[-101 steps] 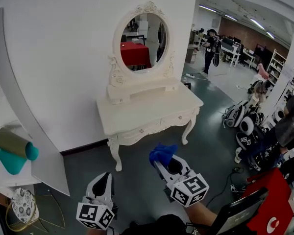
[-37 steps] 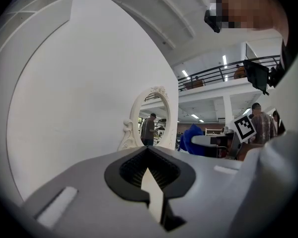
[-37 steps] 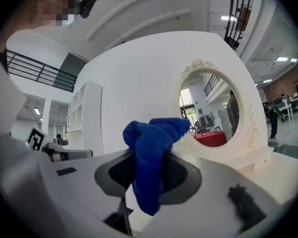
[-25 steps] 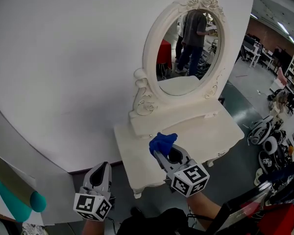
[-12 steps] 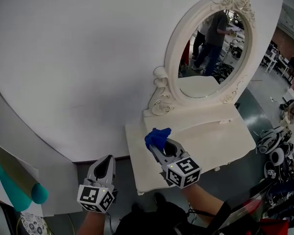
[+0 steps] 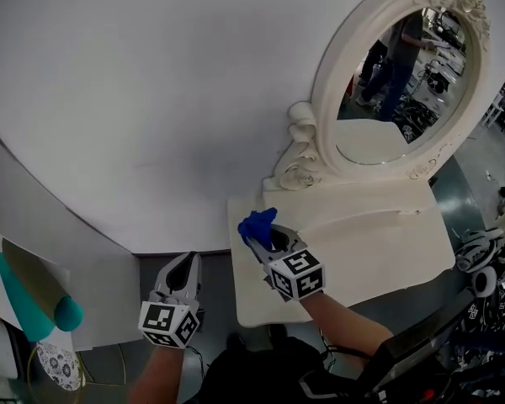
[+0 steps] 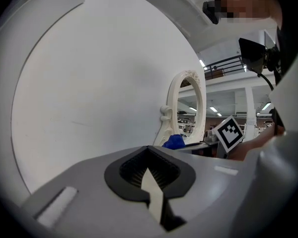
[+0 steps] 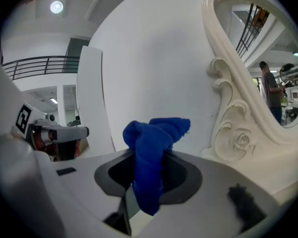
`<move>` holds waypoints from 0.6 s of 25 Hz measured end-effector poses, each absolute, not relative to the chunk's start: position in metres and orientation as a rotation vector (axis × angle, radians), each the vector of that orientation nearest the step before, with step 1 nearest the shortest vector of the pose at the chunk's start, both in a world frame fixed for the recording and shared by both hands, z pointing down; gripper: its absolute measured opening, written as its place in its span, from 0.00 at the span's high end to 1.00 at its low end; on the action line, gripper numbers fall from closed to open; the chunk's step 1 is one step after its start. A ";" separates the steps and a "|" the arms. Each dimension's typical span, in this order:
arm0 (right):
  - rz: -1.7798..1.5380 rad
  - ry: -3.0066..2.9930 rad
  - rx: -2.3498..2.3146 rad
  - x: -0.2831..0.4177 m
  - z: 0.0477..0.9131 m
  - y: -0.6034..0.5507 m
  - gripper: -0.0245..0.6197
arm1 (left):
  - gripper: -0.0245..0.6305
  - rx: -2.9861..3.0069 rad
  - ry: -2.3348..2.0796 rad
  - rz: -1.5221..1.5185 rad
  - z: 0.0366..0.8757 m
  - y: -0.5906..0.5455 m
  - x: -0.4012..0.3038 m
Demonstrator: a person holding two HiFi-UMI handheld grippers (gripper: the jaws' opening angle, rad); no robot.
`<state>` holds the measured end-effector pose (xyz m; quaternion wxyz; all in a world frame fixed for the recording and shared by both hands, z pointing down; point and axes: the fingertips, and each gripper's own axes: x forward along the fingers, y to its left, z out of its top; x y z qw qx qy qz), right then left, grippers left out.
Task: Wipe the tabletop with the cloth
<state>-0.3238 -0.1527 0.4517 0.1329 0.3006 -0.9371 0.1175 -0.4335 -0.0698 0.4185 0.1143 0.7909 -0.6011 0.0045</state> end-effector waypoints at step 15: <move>0.455 -2.494 0.707 -0.370 0.589 -0.184 0.77 | 0.95 2.230 -1.736 0.065 0.496 -0.106 -0.445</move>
